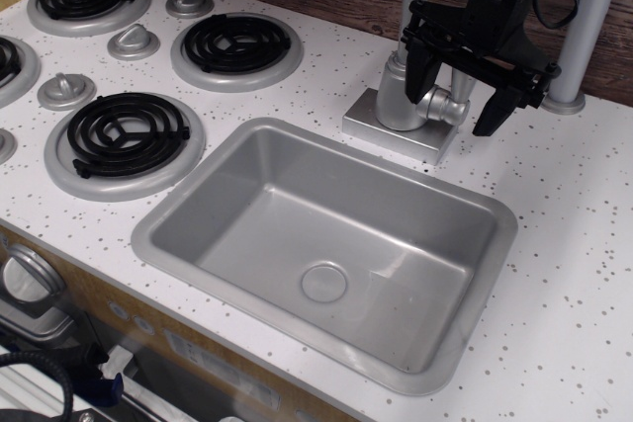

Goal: Lever vertical to front

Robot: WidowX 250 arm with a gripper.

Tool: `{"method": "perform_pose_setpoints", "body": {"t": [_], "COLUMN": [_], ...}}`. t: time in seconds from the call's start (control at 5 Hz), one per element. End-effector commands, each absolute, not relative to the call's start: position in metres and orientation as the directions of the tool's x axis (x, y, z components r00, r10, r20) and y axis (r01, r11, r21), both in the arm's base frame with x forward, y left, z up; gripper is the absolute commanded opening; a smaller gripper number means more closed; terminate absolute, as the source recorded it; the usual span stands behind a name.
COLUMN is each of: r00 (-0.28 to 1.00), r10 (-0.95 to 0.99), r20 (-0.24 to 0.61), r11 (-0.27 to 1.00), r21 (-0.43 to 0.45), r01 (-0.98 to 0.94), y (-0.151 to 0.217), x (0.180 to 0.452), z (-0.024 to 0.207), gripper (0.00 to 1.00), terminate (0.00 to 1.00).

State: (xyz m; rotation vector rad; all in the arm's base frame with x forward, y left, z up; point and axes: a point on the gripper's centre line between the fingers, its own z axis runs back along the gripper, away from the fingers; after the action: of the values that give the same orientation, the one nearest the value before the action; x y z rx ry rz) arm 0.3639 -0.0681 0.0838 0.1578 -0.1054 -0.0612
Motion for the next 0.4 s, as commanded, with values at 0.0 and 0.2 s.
{"method": "perform_pose_setpoints", "body": {"t": [0.0, 0.2], "r00": [0.993, 0.978], "r10": [-0.069, -0.117], "r20": [0.100, 0.175], "r11": [0.986, 0.976], "r21": [0.160, 0.200], "r01": [0.053, 0.081], "y": [-0.068, -0.071], "x": [0.364, 0.373], "z": [0.084, 0.099], "gripper": [1.00, 1.00], "terminate": [0.00, 0.00]}}
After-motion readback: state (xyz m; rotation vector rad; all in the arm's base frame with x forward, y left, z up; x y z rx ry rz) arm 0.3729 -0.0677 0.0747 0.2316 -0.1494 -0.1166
